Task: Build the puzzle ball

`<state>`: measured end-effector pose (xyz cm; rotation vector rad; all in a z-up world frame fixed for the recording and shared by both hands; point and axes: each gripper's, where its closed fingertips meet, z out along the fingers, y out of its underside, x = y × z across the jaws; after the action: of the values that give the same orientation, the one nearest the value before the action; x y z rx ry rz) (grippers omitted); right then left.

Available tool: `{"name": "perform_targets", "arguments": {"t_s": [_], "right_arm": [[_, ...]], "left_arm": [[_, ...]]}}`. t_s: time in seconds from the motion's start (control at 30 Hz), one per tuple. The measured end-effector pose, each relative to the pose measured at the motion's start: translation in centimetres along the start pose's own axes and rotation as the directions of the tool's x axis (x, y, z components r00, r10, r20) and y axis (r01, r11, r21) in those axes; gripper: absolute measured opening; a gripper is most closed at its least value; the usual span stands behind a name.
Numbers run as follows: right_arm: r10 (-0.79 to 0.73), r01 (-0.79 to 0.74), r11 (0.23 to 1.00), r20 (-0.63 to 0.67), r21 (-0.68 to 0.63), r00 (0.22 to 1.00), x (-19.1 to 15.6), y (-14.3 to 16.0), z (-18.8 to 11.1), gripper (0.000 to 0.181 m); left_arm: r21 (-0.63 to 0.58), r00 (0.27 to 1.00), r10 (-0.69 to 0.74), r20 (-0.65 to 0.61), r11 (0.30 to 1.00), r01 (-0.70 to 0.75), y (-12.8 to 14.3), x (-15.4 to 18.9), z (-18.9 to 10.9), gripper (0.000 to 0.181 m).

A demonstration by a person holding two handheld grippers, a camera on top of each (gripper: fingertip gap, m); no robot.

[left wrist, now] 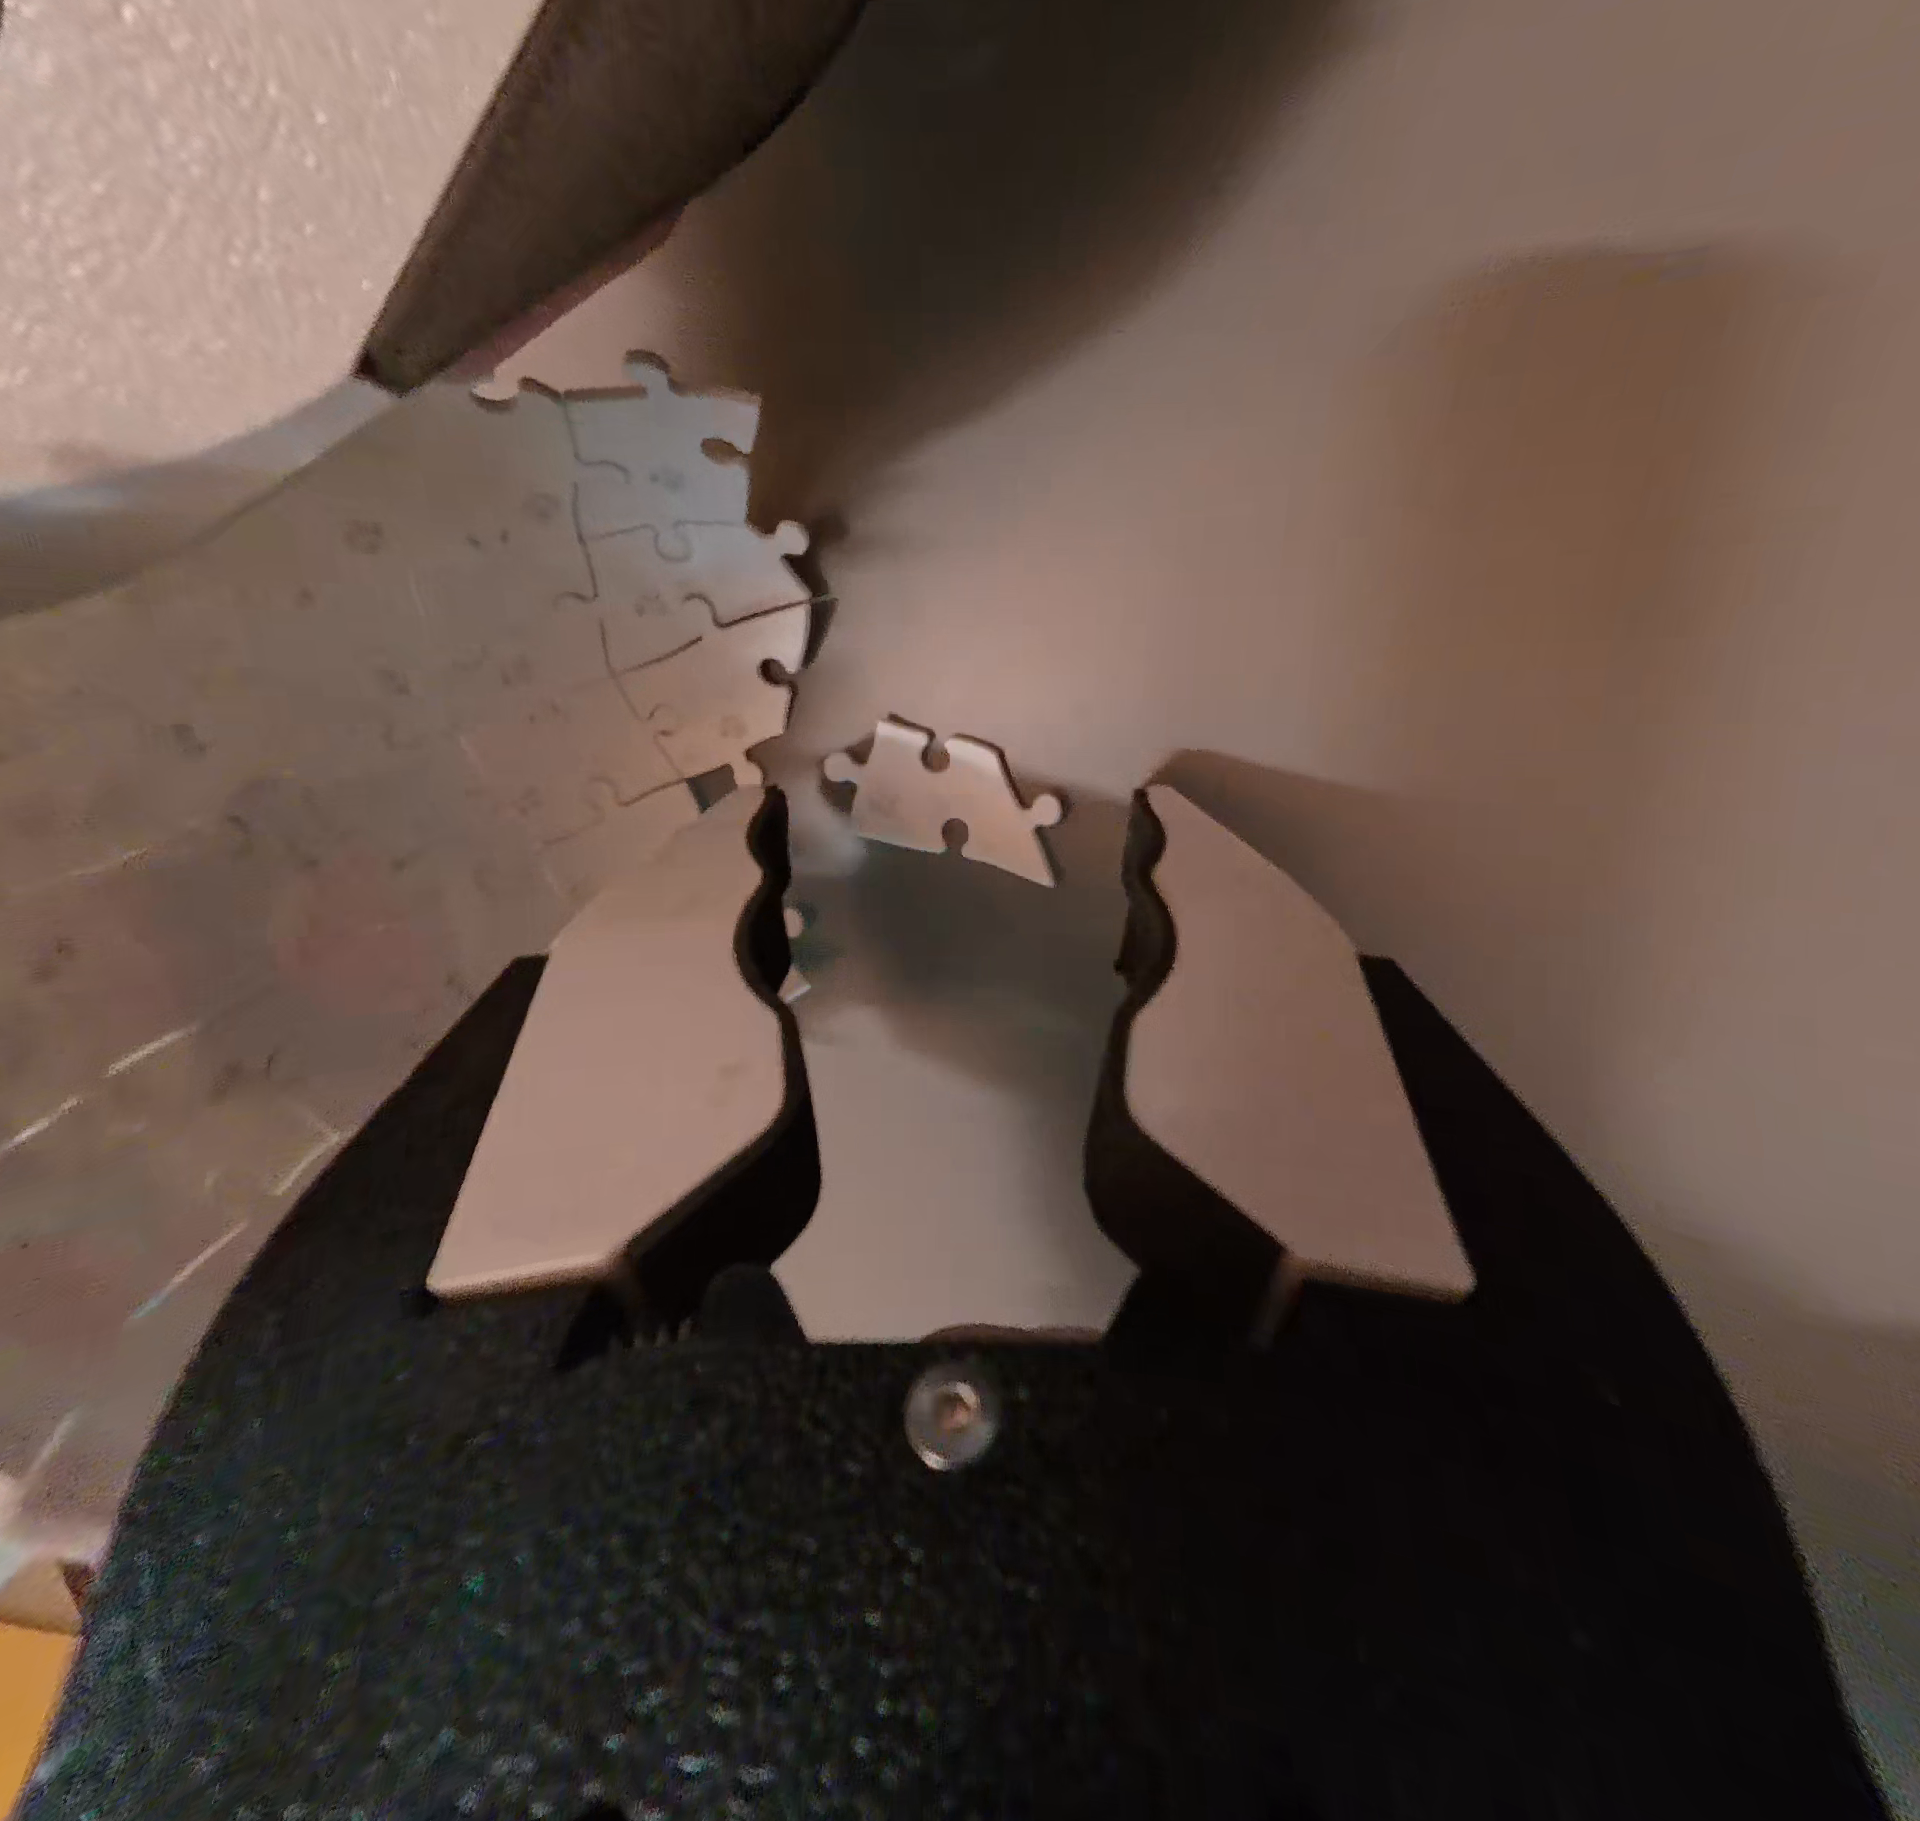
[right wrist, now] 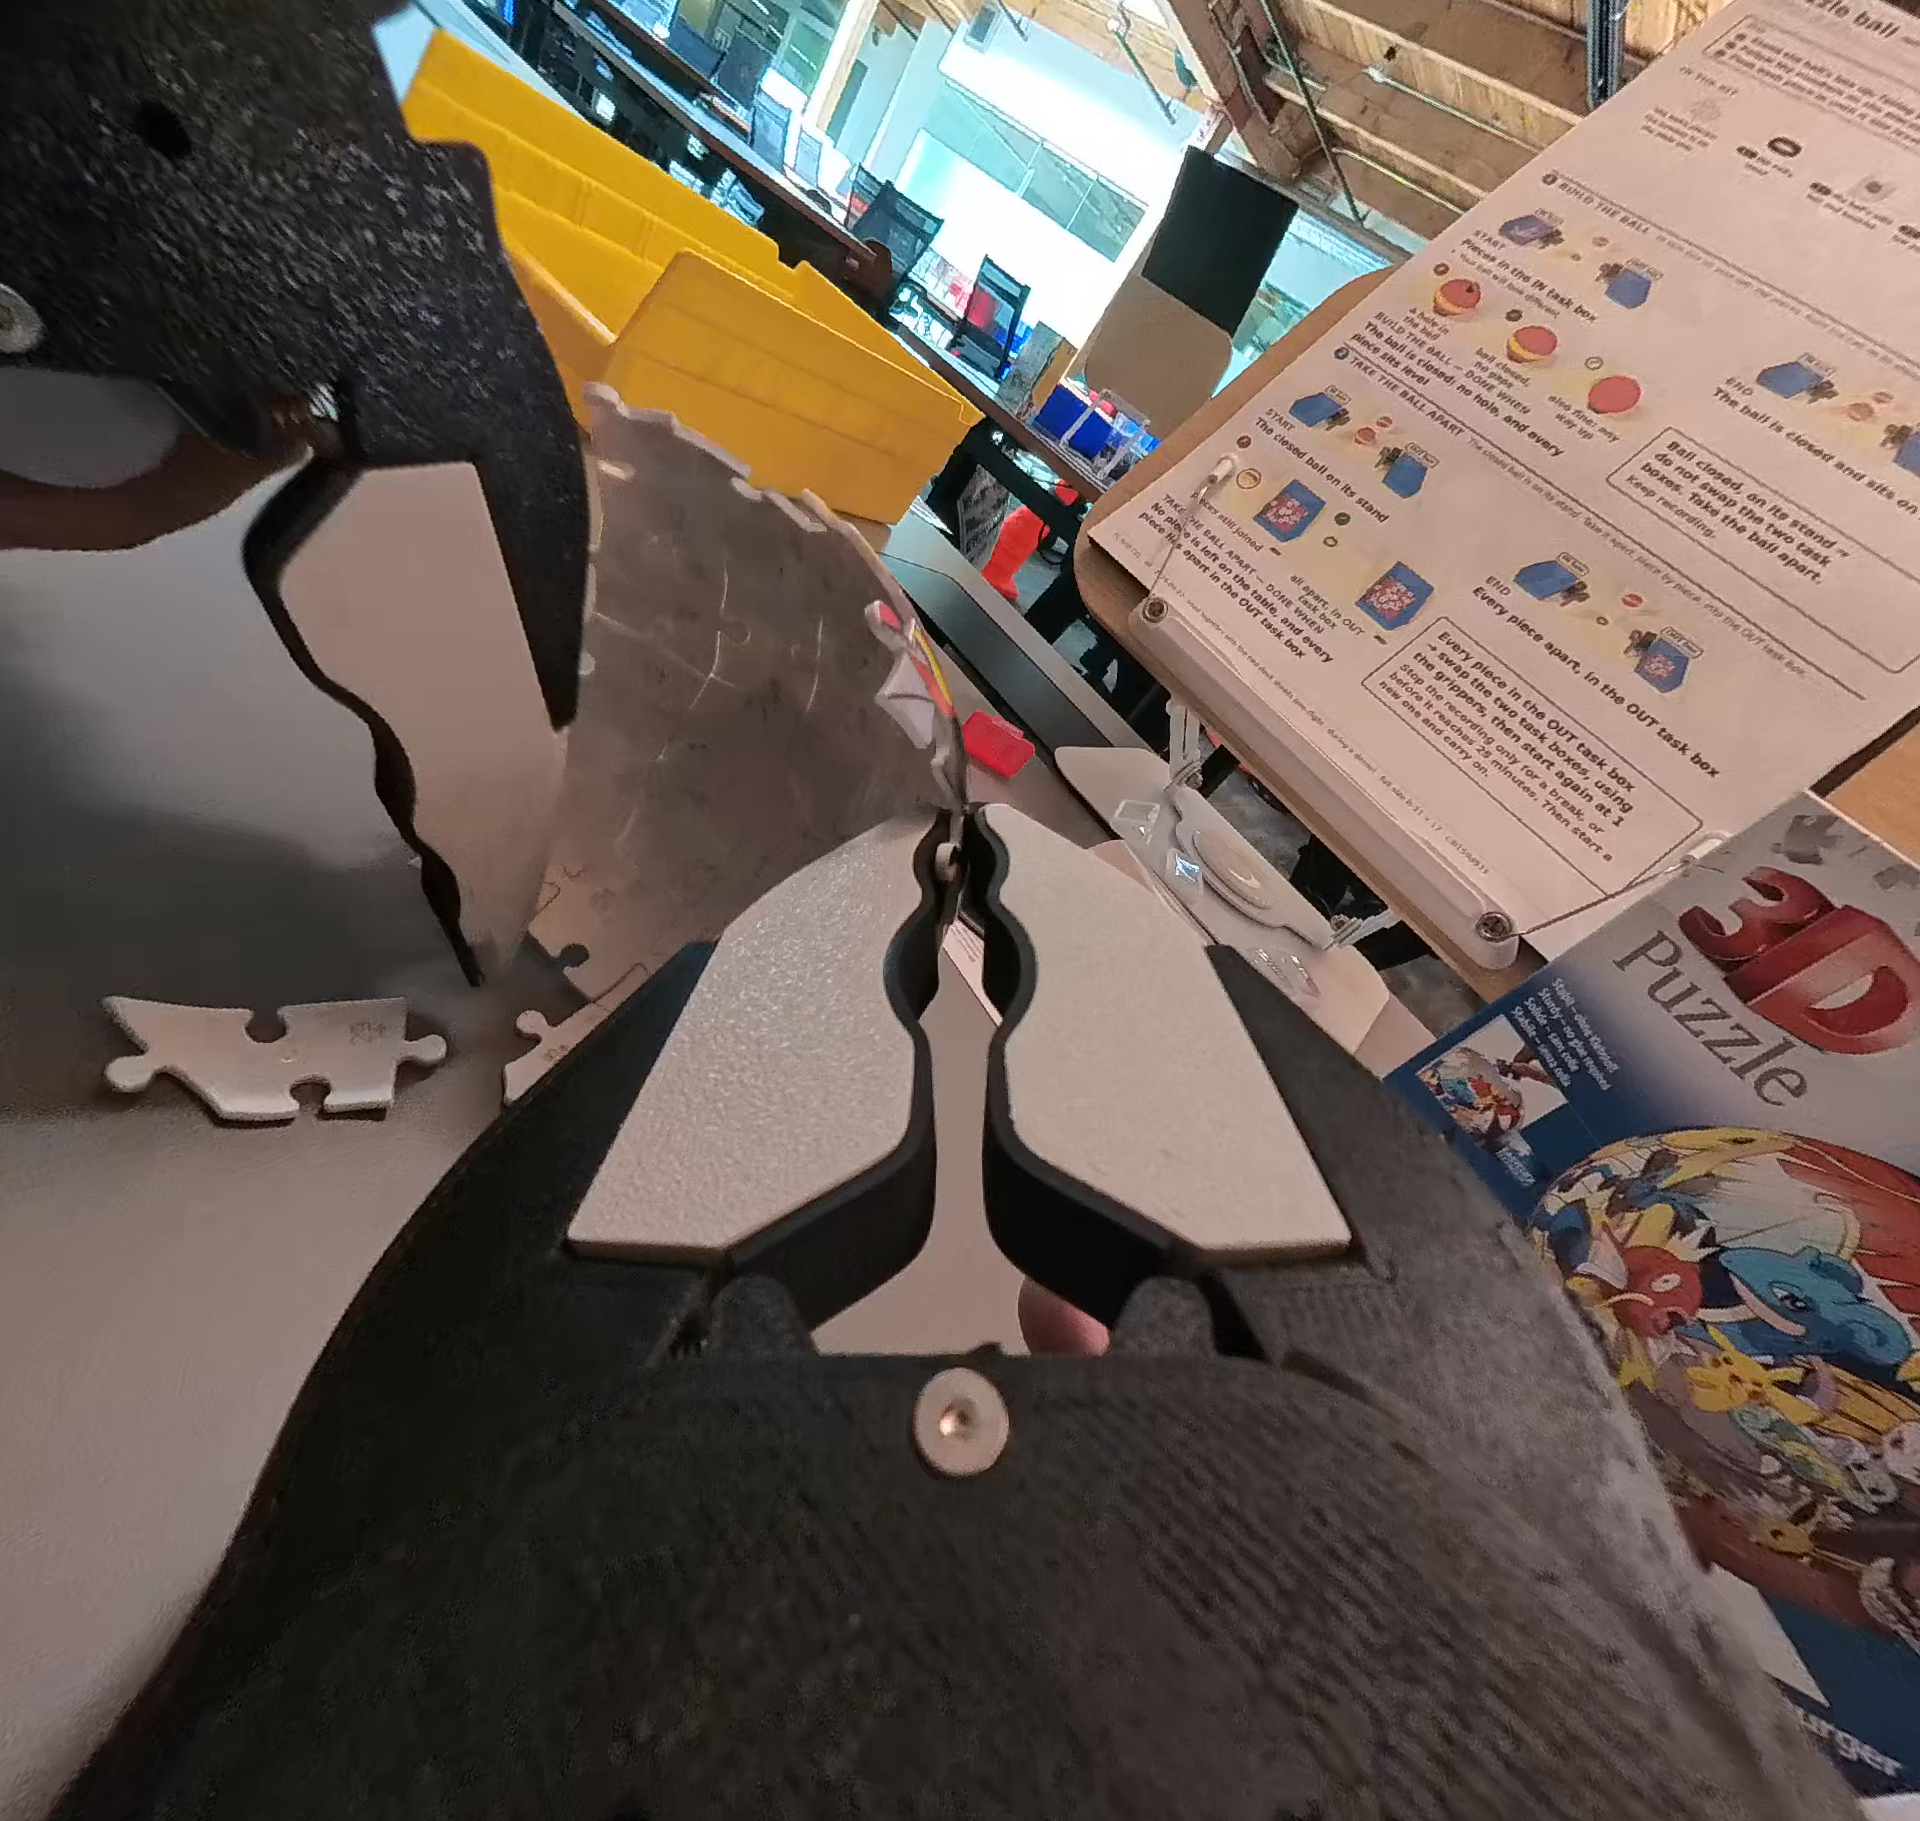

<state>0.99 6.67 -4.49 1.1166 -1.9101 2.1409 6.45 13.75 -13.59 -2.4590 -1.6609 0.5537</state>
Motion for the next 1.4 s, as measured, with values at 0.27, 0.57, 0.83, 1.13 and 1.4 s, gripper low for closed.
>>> {"name": "perform_targets", "arguments": {"t_s": [0.27, 0.57, 0.83, 1.13, 1.4], "right_arm": [[0.049, -0.049, 0.999, -0.008, 0.000, 0.999, 0.5, 0.5, -0.1, 0.003], [0.028, -0.028, 1.000, -0.005, 0.005, 1.000, 0.4, 0.2, -0.1, 0.003], [0.026, -0.026, 1.000, -0.007, 0.008, 1.000, 0.4, 0.2, -0.1, 0.003], [0.023, -0.023, 1.000, -0.005, 0.010, 1.000, 0.4, 0.2, -0.1, 0.003], [0.019, -0.019, 1.000, -0.003, 0.011, 1.000, 0.3, 0.2, -0.1, 0.003]], "left_arm": [[-0.048, 0.994, -0.049, -0.102, 0.998, 0.044, 0.0, 0.2, 0.4, 0.051], [0.020, 0.973, -0.214, -0.085, 0.976, 0.217, 0.3, 0.8, 0.1, 0.043], [0.047, 0.956, -0.287, -0.051, 0.956, 0.290, 0.4, 0.0, 0.3, 0.052], [0.103, 0.916, -0.382, -0.121, 0.913, 0.394, 0.1, 0.3, 0.6, 0.041], [0.187, 0.897, -0.442, -0.003, 0.881, 0.435, 0.4, -0.6, 0.5, 0.040]]}}
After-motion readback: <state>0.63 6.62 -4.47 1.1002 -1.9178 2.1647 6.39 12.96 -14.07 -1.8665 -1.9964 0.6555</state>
